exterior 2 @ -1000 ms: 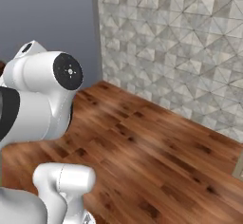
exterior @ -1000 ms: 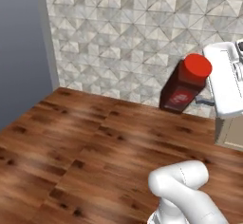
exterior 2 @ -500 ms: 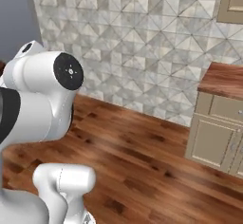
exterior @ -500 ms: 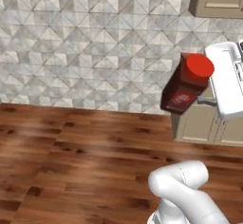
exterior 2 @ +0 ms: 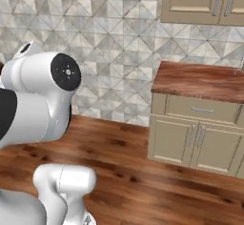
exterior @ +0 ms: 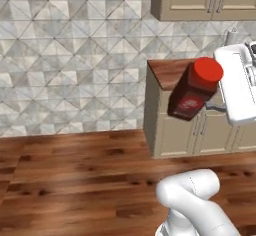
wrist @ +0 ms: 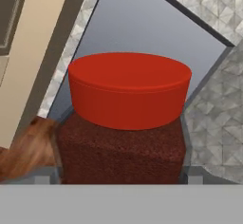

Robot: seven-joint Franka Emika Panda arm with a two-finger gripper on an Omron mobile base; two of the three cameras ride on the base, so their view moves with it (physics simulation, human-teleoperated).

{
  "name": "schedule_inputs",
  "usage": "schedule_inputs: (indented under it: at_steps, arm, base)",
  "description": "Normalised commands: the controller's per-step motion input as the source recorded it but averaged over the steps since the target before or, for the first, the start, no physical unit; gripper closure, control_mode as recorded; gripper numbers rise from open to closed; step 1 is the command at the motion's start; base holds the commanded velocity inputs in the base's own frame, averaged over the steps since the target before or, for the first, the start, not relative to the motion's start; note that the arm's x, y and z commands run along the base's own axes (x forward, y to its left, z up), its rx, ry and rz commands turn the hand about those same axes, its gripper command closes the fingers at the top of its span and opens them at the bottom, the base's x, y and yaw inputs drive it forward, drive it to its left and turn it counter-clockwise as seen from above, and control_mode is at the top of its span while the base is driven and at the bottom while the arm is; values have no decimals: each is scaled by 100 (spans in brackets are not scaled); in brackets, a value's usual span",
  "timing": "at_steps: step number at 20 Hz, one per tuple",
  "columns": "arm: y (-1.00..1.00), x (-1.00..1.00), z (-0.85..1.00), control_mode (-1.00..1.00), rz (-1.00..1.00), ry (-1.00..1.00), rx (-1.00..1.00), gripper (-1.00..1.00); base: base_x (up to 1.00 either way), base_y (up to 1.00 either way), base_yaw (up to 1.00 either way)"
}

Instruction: Collect the paprika, ketchup, and shaker from the cabinet and place them next to the stove.

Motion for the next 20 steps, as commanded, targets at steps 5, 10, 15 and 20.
schedule_inputs:
  at_steps: [5,10,15,20]
  arm:
    - [0,0,0,100,0,0,0,100]
    - [0,0,0,100,0,0,0,100]
    - [0,0,0,100,0,0,0,100]
    - [0,0,0,100,0,0,0,100]
  base:
    - [64,-81,-29]
    - [51,-100,-17]
    - [40,-100,-13]
    - [30,-100,-11]
